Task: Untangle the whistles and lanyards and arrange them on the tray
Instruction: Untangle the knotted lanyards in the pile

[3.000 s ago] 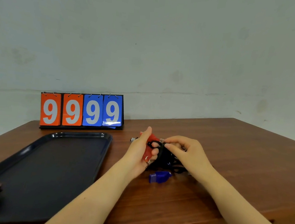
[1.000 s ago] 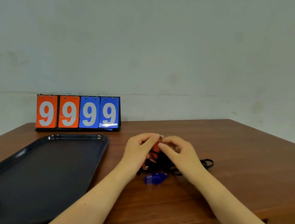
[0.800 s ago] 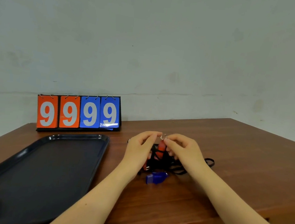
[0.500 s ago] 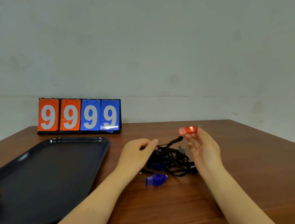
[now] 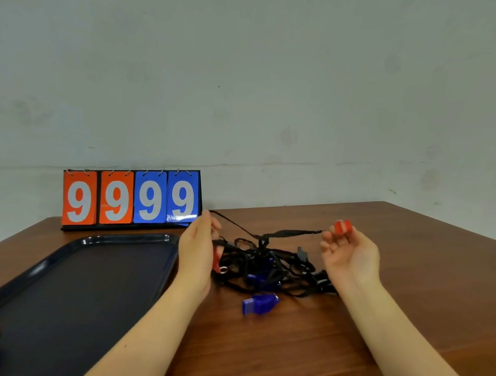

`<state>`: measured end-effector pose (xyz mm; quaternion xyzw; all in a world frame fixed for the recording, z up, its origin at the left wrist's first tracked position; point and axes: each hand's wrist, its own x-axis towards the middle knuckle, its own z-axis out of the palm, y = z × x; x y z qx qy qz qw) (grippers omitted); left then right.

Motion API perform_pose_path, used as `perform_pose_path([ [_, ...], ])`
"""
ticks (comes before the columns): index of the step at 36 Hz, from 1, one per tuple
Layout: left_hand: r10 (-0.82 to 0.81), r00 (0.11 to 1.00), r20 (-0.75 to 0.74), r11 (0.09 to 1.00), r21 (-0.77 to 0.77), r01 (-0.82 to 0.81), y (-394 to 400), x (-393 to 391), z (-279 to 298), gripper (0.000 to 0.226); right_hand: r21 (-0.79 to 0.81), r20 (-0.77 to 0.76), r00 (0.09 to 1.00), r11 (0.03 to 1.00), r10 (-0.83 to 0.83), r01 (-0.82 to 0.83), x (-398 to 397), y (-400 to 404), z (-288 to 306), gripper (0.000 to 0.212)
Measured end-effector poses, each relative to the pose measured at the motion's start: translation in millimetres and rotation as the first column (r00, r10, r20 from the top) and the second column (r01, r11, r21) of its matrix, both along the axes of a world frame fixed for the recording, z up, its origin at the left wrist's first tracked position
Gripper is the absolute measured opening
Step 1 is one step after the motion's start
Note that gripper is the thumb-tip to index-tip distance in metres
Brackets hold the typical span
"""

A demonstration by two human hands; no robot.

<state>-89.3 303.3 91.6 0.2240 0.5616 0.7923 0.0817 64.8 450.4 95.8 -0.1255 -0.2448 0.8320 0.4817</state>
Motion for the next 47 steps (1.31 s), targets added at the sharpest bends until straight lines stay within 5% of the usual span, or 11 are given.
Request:
perform_pose_path([
  [7,0.094,0.989,-0.113,0.995,0.049,-0.089,-3.3,7.6,6.0,0.029,-0.005,-0.012,0.999,0.999,-0.049,0.049,-0.6,-0.8,-0.3,0.023],
  [12,0.166,0.983,-0.078,0.98,0.125,-0.155,-8.6,9.1,12.4,0.03,0.156,0.173,0.946,0.956,-0.273,0.247,-5.9,0.8,-0.5,0.017],
  [17,0.205,0.978,-0.049,0.971,0.134,-0.197,-10.3,7.9,14.3,0.03,0.66,0.474,0.608,0.714,-0.637,0.234,-14.2,5.2,-13.1,0.019],
  [22,0.159,0.968,-0.192,0.986,0.074,-0.147,-11.1,14.9,14.2,0.031,0.846,0.532,0.284,0.489,-0.797,-0.212,-18.1,5.4,-25.6,0.019],
  [24,0.101,0.962,-0.252,0.995,0.022,-0.099,-10.0,15.4,11.8,0.03,0.879,0.43,0.188,0.362,-0.883,-0.309,-17.9,2.3,-26.4,0.029],
  [27,-0.019,0.917,-0.398,0.996,-0.092,-0.019,-5.3,18.4,15.7,0.028,0.942,0.218,0.437,0.07,-0.873,-0.329,-21.3,-17.4,-12.2,0.041],
  [30,-0.112,0.852,-0.512,0.987,-0.16,0.033,0.1,24.4,43.1,0.028,0.866,0.322,0.614,-0.037,-0.721,-0.498,-38.4,-40.5,6.2,0.028],
  [35,-0.023,0.851,-0.525,0.993,-0.11,-0.041,0.2,11.0,102.6,0.03,0.873,0.477,0.675,0.212,-0.564,-0.439,-53.5,-39.3,48.0,0.028],
  [43,0.172,0.905,-0.389,0.983,0.011,-0.182,-21.0,-33.5,143.4,0.032,0.721,0.521,0.473,0.07,-0.711,-0.689,-53.5,-4.5,75.6,0.021],
  [47,0.267,0.921,-0.285,0.964,0.075,-0.257,-28.8,-44.5,142.7,0.031,0.695,0.615,0.482,0.141,-0.625,-0.705,-47.3,2.9,73.6,0.027],
])
